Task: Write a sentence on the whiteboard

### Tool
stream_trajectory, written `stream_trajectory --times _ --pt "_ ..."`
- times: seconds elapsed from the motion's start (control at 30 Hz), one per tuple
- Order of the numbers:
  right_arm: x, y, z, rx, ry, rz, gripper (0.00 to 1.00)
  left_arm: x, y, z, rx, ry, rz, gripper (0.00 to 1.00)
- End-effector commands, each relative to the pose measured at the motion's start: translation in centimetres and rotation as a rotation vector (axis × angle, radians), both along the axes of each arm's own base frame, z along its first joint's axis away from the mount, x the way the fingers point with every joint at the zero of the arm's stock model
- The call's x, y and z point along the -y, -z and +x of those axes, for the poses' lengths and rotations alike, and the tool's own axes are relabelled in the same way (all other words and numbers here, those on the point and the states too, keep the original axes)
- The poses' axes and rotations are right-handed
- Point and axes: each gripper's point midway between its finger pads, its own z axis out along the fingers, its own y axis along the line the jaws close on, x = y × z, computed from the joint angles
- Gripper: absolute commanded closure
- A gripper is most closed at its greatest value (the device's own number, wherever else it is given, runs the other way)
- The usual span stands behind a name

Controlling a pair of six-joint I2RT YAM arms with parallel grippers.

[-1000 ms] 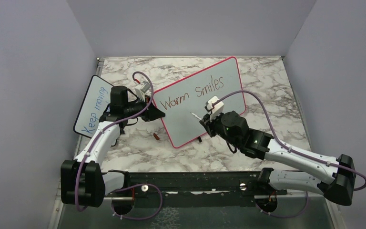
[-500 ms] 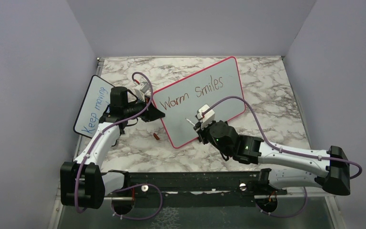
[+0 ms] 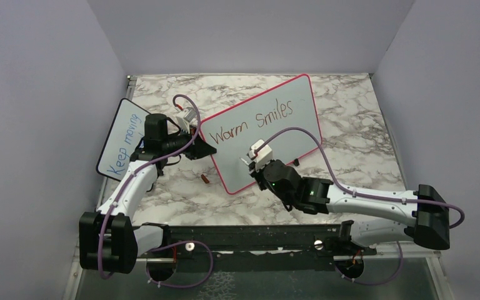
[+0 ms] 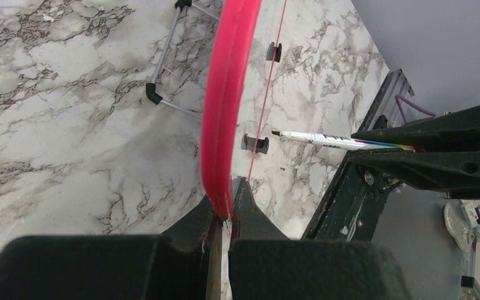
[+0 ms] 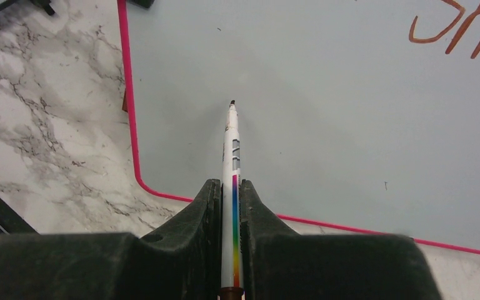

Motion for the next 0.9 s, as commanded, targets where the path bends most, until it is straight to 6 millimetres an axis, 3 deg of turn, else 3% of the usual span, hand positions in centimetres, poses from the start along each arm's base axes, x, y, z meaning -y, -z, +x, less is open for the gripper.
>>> stream_trajectory --times 0.0,0.43,0.87 --pt "-1.8 -3.6 0.7 0.070 0.015 0.081 0.99 -2.0 3.2 0.9 -0.034 -0.116 0.116 1.00" --pt "-3.5 -4.4 0.6 0.100 0.004 0.045 1.00 -2.0 3.2 1.0 -0.034 -0.118 0.116 1.00" --pt "-5.0 -3.7 0.0 0.118 0.014 -0.013 1.00 -2.0 3.1 0.9 -0.030 -0.119 0.115 1.00"
